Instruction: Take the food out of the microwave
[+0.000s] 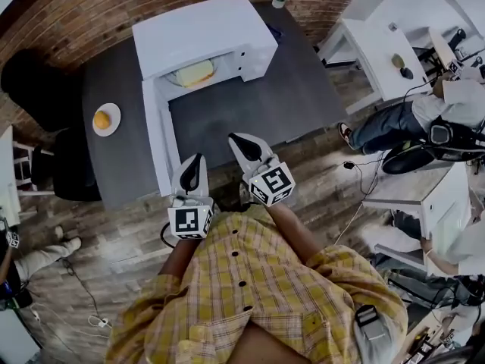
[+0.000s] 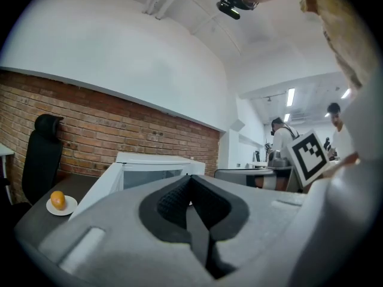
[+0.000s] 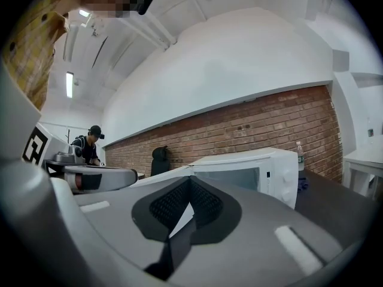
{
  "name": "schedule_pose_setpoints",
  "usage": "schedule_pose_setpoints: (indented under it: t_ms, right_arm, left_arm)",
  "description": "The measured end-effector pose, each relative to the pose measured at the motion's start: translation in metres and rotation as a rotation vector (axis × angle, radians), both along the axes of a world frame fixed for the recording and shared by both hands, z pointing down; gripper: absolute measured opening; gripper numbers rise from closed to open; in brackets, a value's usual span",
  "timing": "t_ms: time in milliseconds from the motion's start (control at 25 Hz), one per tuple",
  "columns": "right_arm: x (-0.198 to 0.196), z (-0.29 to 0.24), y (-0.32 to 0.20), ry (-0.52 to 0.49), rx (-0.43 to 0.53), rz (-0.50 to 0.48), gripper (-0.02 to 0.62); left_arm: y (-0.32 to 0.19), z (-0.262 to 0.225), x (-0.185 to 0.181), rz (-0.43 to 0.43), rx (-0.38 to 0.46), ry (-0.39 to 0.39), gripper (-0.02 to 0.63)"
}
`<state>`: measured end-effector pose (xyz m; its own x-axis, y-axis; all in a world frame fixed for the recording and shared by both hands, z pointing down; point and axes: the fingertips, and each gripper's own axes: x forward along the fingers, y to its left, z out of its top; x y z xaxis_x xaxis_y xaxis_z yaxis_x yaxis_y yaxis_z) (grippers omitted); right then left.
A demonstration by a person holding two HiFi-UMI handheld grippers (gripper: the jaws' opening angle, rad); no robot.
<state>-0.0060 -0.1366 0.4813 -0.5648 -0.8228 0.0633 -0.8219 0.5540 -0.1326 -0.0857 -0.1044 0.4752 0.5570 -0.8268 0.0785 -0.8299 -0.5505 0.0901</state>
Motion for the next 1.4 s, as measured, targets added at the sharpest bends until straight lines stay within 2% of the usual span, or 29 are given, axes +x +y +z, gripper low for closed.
schedule_pose_setpoints:
  t_ms: [440,720,880,1080,1400]
  right_arm:
    - [0.012,0.027,-0.053,-0.013,-0.055,-0.070,0.003]
    - [0.013,0.065,-0.100,-0.058,-0.152,-0.072,0.003]
    - [0.011,0.081,-0.126,-0.105,-0.209,-0.072,0.003]
    - [0.010,0.101,-0.159,-0.211,-0.298,-0.057,0.003]
    - [-0.003,0.128,-0.194,-0.236,-0.365,-0.055,0.003]
  left_arm:
    - [-0.033,0.012,0.015,-0.105,-0.032,-0.017,0.000]
    - [-0.044,0.018,0.017,-0.126,-0.040,-0.013,0.000]
    - [-0.052,0.022,0.013,-0.151,-0.042,-0.030,0.000]
    - [-0.062,0.021,0.011,-0.169,-0.047,-0.034,0.000]
    - [-0.071,0.028,0.005,-0.188,-0.072,-0.051,0.000]
